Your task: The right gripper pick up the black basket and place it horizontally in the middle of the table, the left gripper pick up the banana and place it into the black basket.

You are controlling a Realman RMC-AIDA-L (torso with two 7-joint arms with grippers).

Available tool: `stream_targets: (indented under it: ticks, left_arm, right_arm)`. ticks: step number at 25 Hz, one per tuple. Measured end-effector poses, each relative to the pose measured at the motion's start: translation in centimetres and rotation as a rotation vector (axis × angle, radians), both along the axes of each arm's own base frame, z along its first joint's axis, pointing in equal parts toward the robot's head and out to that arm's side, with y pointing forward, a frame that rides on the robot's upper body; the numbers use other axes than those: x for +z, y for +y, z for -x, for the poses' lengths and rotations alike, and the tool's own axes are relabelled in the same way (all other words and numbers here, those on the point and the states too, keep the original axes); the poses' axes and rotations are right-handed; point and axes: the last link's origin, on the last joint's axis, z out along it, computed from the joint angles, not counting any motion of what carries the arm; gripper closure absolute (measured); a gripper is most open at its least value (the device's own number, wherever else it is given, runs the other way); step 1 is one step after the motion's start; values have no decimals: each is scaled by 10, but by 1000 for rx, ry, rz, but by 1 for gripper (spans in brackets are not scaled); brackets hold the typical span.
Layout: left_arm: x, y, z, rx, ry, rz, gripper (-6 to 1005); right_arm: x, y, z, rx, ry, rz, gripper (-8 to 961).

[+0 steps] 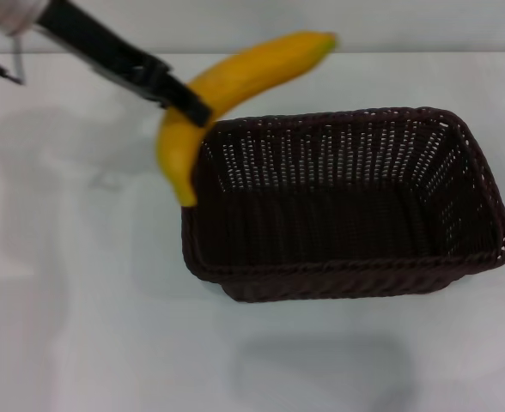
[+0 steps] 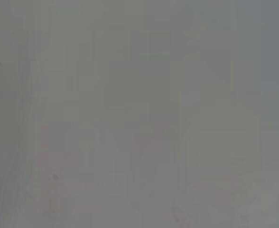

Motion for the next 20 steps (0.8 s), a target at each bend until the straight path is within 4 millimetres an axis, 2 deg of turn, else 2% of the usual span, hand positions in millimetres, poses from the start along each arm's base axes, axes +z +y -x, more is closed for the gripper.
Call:
stream_targets:
  ticks: [3,8,12,17,20]
  left_arm:
    - [-15,-1,-19,-45,-40,32,400]
    - [-31,-3,-32,-87,-37,54,371]
    - [-39,-3,-32,-108,-12,51,348]
    - [-35,-1,-21,-163,-52,-8,127]
    - [-25,-1,-10,-226,-117,-101,124]
  right_arm:
    - [0,-1,1,8,3,-1,136]
    - [-2,-4,1,20,13,3,136]
    - [-2,-8,1,31,17,1,137]
    - [0,-13,0,43,25,-9,137]
    - [1,-15,0,53,20,-12,138]
